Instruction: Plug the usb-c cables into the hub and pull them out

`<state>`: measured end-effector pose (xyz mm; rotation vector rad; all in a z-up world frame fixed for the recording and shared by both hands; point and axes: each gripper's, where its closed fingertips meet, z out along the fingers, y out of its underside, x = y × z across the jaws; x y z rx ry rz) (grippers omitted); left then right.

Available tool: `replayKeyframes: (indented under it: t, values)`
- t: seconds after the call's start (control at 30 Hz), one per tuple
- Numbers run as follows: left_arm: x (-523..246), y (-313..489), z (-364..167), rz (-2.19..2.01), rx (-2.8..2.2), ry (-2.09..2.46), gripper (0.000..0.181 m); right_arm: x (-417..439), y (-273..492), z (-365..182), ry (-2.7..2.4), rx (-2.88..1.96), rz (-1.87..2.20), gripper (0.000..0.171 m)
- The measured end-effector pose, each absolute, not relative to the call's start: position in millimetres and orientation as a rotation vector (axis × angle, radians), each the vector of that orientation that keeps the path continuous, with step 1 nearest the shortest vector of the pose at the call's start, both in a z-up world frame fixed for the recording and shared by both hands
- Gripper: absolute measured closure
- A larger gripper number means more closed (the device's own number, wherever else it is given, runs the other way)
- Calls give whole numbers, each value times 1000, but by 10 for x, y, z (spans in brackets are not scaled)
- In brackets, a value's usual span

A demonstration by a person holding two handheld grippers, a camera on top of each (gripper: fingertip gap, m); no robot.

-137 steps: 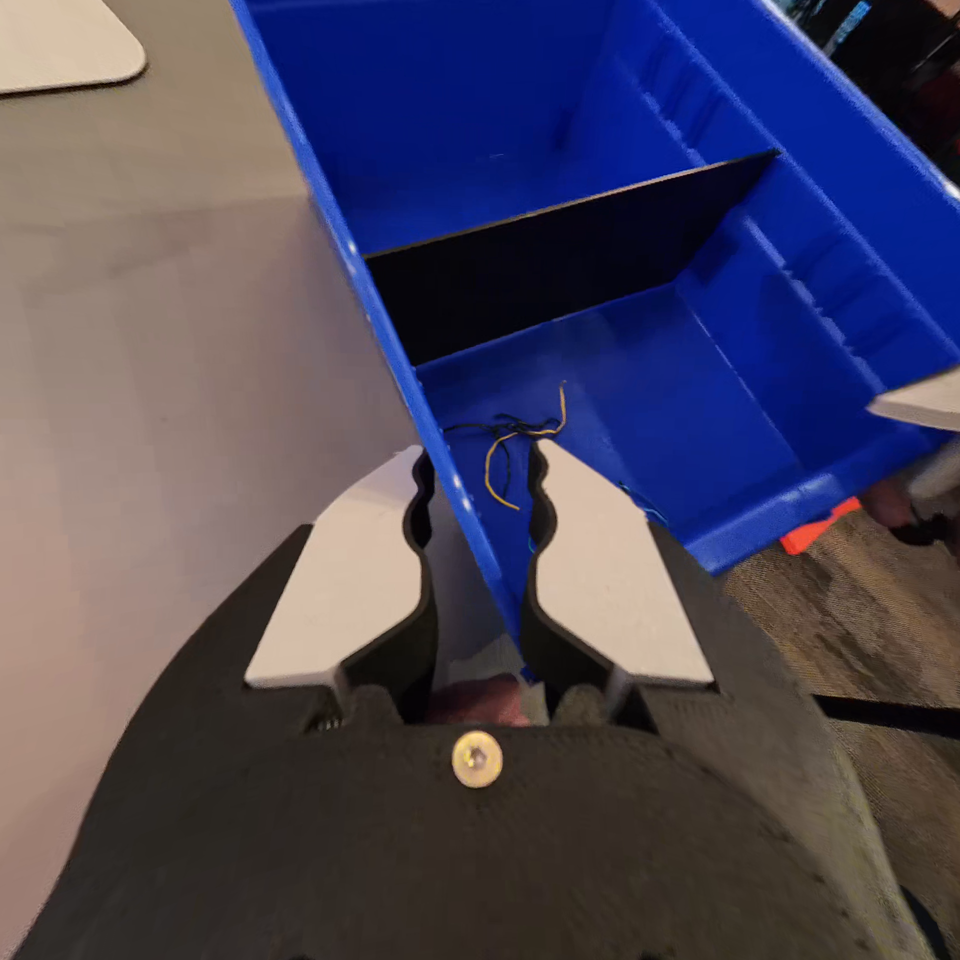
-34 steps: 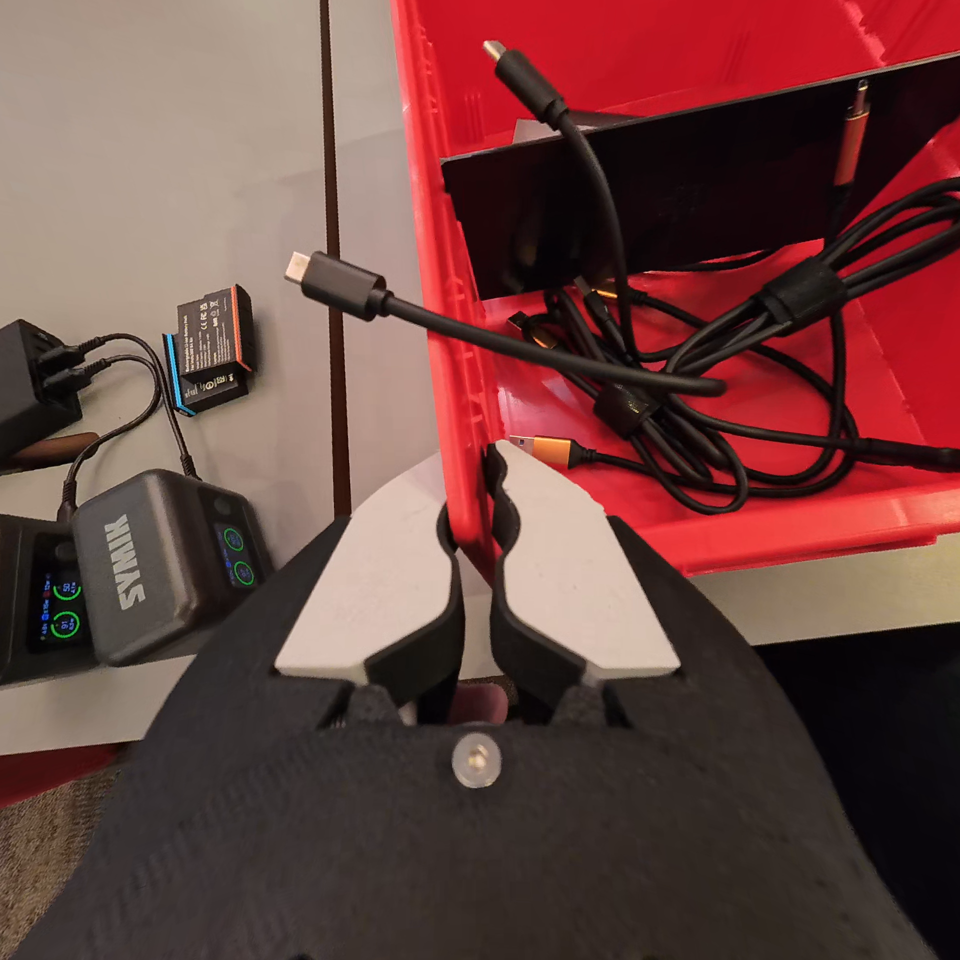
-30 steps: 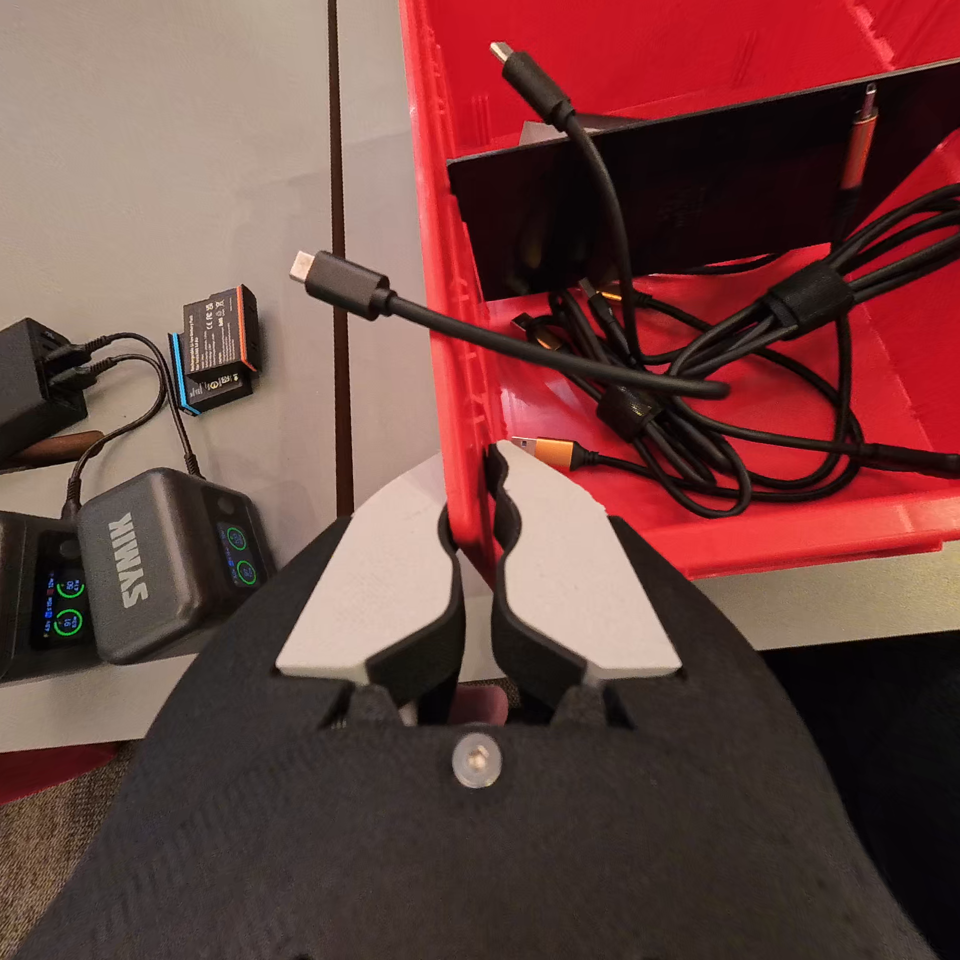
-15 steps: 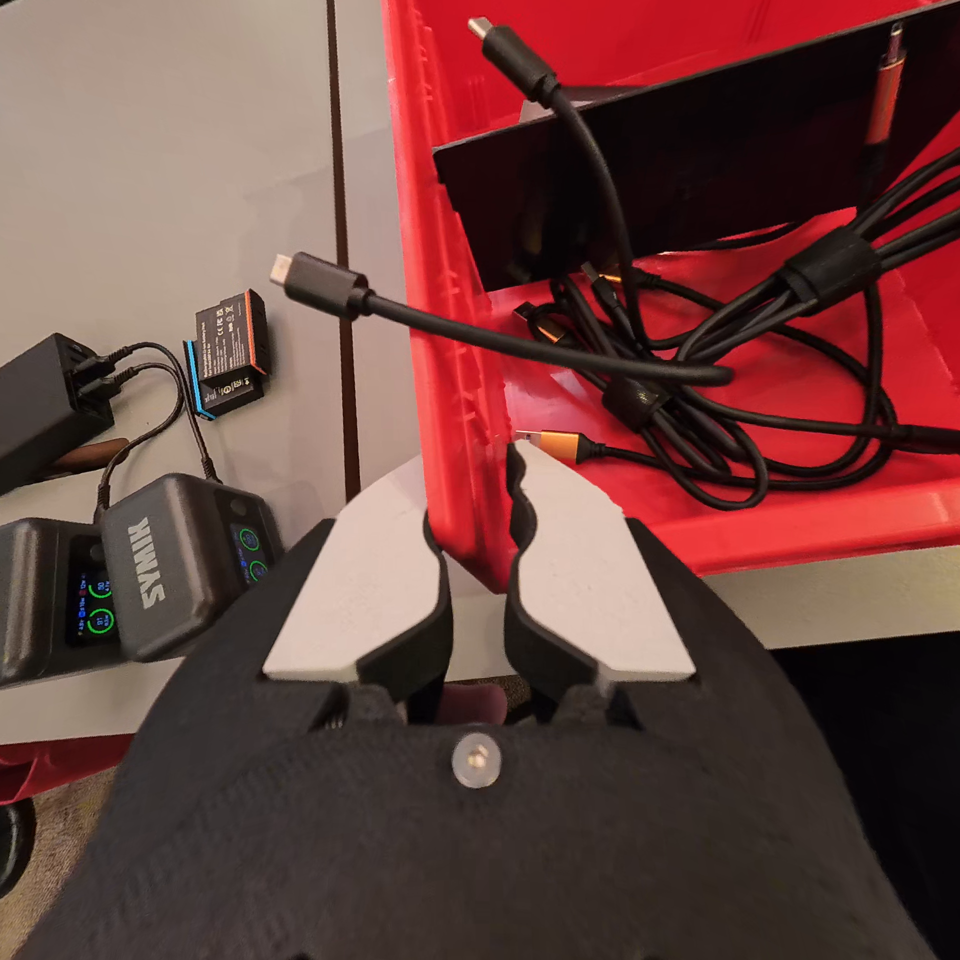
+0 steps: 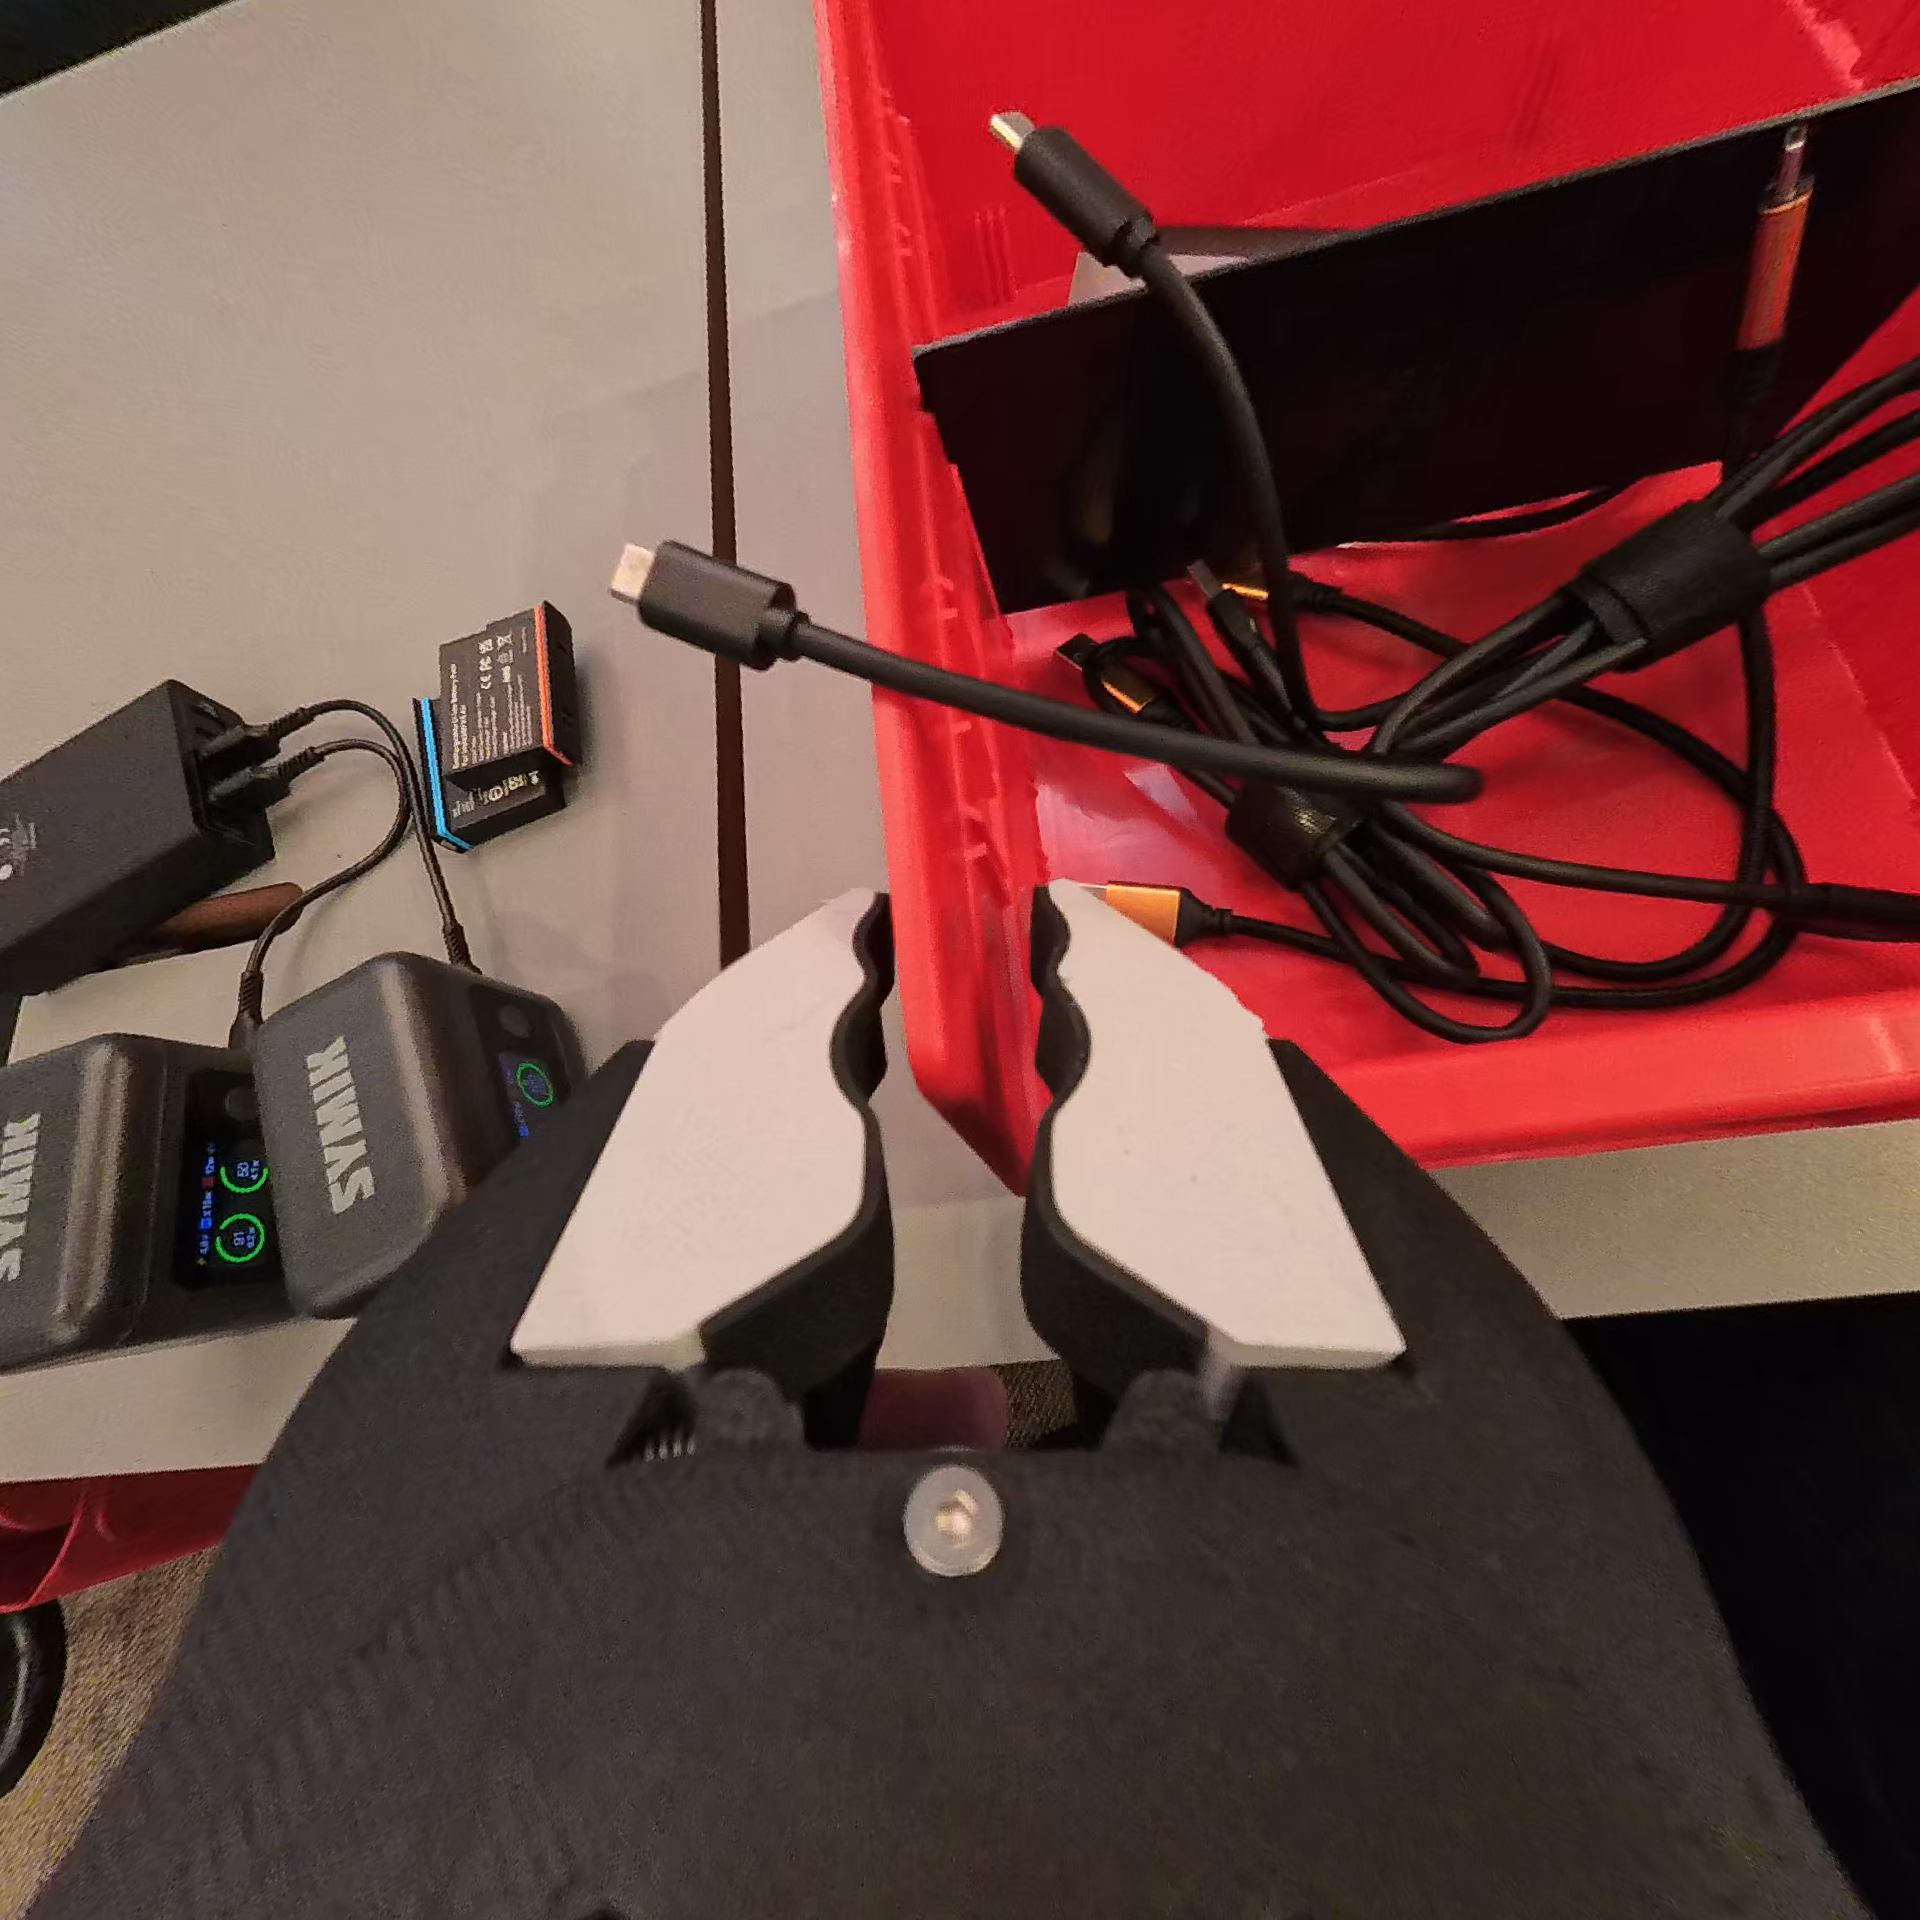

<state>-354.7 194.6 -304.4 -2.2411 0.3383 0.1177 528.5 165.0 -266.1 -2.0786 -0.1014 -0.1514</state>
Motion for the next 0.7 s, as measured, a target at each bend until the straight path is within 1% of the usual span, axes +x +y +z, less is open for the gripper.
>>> replayKeyframes:
  t: [0.1,0.23,0.47,0.6,0.7]
  values:
    - [-3549,1951,-3004,112,-2227,330,155,5286,1625,-2564,-117,-2065,-195,125]
    - [-3571,1968,-2894,103,-2190,296,146,5238,1592,-2390,-138,-2037,-228,124]
    - [-3567,1996,-2475,127,-2061,248,135,4925,1560,-1967,-194,-1964,-218,123]
    - [-3347,2007,-2159,99,-1982,297,135,4551,1562,-1721,-250,-1917,-160,122]
    - [-2985,1989,-1904,69,-1924,409,134,4235,1574,-1569,-313,-1894,-142,122]
